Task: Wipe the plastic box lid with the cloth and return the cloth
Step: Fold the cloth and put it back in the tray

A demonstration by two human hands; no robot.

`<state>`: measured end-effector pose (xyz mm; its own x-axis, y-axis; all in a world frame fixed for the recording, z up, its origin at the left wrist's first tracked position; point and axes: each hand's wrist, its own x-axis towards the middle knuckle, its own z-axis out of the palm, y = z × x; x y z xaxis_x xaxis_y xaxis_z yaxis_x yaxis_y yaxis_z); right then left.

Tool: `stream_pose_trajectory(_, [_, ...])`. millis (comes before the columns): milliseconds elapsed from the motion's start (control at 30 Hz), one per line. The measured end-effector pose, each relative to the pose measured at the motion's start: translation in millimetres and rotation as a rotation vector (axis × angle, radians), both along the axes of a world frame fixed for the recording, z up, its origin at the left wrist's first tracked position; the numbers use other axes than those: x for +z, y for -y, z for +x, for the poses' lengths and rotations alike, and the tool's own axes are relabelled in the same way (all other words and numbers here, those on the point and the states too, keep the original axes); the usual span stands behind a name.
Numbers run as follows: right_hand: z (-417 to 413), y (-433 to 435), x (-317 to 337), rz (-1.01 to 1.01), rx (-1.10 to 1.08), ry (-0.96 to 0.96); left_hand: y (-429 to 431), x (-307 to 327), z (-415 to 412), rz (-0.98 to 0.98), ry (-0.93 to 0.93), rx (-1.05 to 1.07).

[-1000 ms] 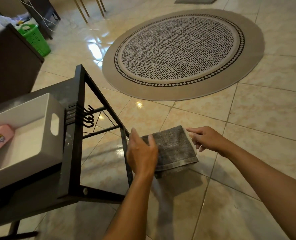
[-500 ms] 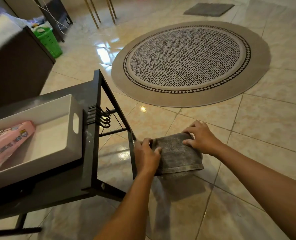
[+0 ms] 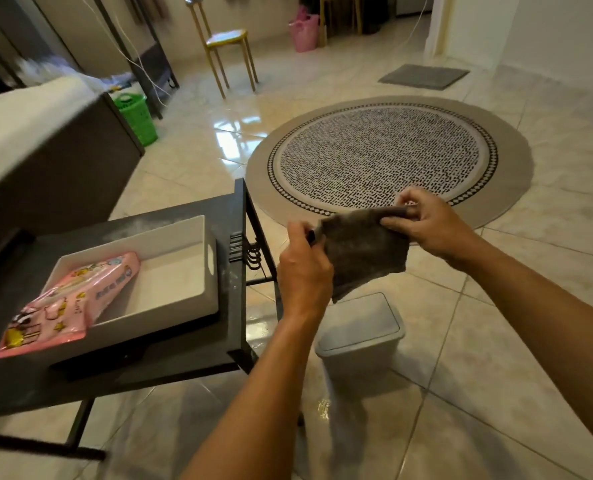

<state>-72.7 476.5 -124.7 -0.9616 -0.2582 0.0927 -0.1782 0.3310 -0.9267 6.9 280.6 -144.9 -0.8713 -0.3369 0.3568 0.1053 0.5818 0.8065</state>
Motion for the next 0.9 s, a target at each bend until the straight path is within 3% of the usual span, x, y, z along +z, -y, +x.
stream_pose_trajectory(133, [11, 23, 80, -0.049, 0.126, -0.065, 32, 78, 11, -0.004, -0.158, 0.028])
stream_pose_trajectory(333, [38, 107, 142, 0.013, 0.198, -0.194, 125, 138, 40, -0.101, -0.153, 0.145])
stream_pose_trajectory(500, [55, 192, 143, 0.133, 0.233, -0.281, 204, 138, 57, -0.153, 0.016, 0.277])
stream_pose_trajectory(633, [54, 244, 123, 0.211, 0.243, -0.244, 250, 127, 59, -0.290, 0.147, 0.321])
stream_pose_trajectory(900, [38, 280, 86, 0.440, 0.274, -0.248, 275, 118, 39, -0.646, 0.451, 0.240])
